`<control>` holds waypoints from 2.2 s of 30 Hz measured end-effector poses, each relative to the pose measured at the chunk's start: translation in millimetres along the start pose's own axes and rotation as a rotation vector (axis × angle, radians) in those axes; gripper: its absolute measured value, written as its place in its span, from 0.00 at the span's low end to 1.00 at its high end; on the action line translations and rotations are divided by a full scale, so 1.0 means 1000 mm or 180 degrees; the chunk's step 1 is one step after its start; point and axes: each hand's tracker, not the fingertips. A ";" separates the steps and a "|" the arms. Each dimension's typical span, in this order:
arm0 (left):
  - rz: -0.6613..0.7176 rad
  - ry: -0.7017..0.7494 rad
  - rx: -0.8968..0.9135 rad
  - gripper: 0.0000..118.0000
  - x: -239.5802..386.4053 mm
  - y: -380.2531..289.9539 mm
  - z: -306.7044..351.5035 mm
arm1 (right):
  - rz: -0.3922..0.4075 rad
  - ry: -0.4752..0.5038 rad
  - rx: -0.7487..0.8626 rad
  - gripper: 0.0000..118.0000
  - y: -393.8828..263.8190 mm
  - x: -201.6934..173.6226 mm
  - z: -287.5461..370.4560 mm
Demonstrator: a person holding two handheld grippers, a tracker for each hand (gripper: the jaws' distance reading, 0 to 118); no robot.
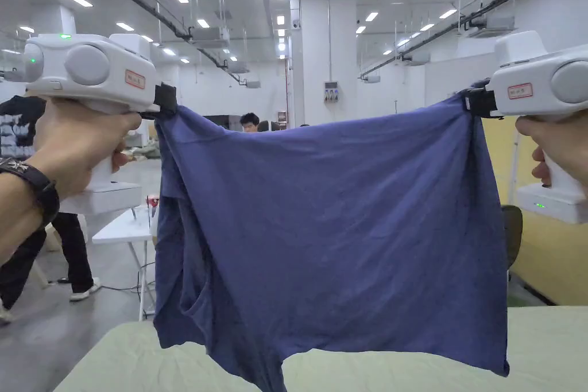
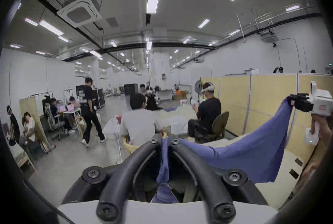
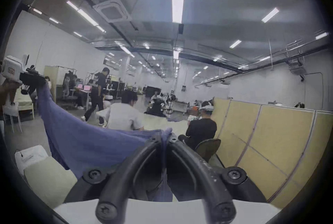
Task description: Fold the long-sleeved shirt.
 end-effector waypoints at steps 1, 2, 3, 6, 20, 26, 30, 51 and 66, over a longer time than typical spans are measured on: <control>-0.0008 -0.0007 0.0054 0.04 -0.002 0.010 0.001 | -0.0017 -0.0027 0.0026 0.04 0.008 0.002 0.002; -0.0024 0.0019 0.0122 0.04 -0.002 0.022 0.003 | -0.0039 -0.0069 0.0066 0.04 0.017 0.004 0.004; -0.0077 0.0045 0.0132 0.04 -0.001 0.033 0.005 | -0.0068 -0.0078 0.0081 0.04 0.025 0.008 0.006; -0.0105 0.0106 0.0272 0.04 -0.003 0.054 0.010 | -0.0156 -0.0117 0.0153 0.04 0.048 0.015 0.009; 0.0144 0.0166 0.0475 0.04 -0.016 0.086 0.001 | -0.0229 -0.0293 0.0268 0.04 0.088 0.026 0.010; 0.0074 0.0209 0.0463 0.04 -0.019 0.082 -0.030 | -0.0143 -0.0324 0.0198 0.04 0.086 0.027 -0.026; 0.0011 0.0267 0.0427 0.04 -0.023 0.081 -0.061 | -0.0062 -0.0343 0.0153 0.04 0.084 0.025 -0.059; -0.0029 0.0395 0.0294 0.04 -0.045 0.046 -0.273 | 0.0316 -0.0558 0.0046 0.04 0.026 0.021 -0.280; -0.0062 0.0320 -0.0183 0.04 -0.038 -0.086 -0.315 | -0.0114 -0.0342 -0.0440 0.04 -0.123 0.005 -0.334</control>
